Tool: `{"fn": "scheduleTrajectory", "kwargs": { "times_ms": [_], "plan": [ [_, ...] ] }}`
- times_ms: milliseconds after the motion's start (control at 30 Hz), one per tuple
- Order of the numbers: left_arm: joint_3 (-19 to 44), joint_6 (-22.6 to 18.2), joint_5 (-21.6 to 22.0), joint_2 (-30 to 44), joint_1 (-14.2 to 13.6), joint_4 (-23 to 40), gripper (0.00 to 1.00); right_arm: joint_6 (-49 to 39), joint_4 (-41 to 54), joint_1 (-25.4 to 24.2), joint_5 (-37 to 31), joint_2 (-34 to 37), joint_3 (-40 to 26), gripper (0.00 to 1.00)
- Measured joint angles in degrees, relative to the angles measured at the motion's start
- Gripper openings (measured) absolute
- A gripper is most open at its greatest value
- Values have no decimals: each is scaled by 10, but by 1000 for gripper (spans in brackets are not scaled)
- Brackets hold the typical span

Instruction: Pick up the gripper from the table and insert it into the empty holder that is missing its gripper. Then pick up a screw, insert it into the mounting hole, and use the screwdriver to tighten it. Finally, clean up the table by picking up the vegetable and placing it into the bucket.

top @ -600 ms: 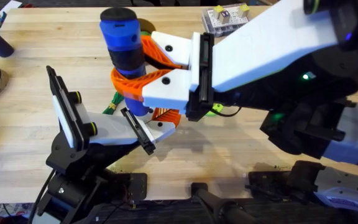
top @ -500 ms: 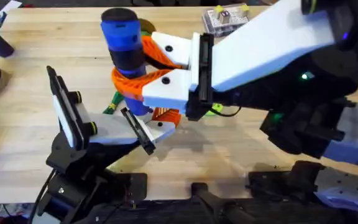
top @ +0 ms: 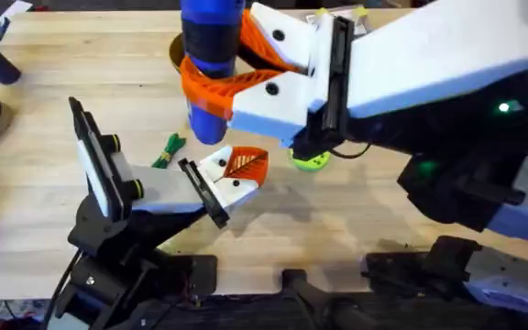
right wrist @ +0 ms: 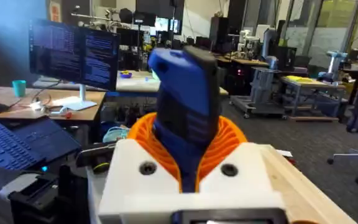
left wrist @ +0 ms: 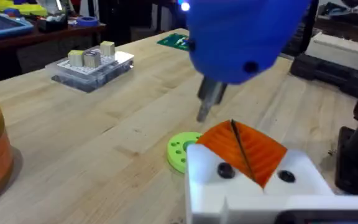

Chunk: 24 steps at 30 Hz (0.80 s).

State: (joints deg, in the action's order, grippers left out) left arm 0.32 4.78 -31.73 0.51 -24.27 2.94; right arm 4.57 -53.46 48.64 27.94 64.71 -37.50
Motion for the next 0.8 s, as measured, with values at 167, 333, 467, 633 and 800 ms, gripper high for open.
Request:
{"fn": "scheduleTrajectory", "kwargs": {
  "times_ms": [167,333,467,633,800],
  "plan": [
    [0,0,0,0,0,0,13,1,3,0,0,-5,0,81],
    [0,0,0,0,0,0,13,1,3,0,0,-32,0,83],
    [0,0,0,0,0,0,13,1,-1,0,0,-44,0,81],
    [0,0,0,0,0,0,13,1,8,0,0,-44,0,82],
    [0,0,0,0,0,0,13,1,34,0,0,-44,0,82]
  ]
}}
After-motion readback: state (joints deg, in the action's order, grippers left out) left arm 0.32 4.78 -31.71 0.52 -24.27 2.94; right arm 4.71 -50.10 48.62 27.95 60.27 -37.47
